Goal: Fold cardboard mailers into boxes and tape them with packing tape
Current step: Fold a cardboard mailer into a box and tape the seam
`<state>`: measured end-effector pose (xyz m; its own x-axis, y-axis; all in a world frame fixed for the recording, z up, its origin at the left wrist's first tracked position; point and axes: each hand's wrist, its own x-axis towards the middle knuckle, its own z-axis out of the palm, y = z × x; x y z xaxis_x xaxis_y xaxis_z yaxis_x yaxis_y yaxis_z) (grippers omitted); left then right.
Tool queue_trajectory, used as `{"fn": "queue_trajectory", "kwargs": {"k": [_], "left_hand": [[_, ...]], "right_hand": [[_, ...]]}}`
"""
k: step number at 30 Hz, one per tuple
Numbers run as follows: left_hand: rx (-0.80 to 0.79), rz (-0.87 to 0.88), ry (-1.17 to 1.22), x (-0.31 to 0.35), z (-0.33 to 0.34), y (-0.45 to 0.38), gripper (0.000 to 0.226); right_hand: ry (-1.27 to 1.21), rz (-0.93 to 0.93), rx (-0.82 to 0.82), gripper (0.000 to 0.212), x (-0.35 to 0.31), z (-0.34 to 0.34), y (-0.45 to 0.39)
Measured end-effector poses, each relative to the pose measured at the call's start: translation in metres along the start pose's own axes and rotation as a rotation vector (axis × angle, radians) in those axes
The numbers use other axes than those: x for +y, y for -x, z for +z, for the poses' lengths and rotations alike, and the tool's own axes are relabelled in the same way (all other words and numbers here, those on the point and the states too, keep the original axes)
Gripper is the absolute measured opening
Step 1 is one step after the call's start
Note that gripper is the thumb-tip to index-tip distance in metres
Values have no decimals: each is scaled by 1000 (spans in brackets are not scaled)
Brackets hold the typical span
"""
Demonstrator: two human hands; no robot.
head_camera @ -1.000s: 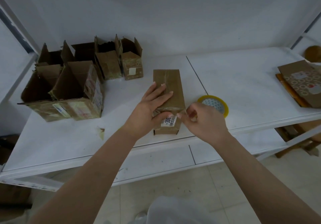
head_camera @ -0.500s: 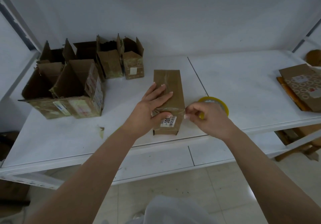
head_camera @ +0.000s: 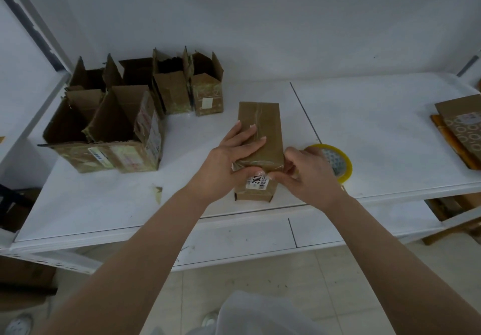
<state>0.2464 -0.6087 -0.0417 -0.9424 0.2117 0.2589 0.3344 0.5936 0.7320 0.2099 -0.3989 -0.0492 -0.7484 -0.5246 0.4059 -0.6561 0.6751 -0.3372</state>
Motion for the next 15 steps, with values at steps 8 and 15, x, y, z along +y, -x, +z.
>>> {"fn": "queue_trajectory", "kwargs": {"k": [8,15], "left_hand": [[-6,-17,-4,0,-2,-2,61],[-96,-70,-94,13,-15,-5,68]], "right_hand": [[-49,-54,66,59,2,1,-5],[-93,123,-48,74,9,-6,3]]}}
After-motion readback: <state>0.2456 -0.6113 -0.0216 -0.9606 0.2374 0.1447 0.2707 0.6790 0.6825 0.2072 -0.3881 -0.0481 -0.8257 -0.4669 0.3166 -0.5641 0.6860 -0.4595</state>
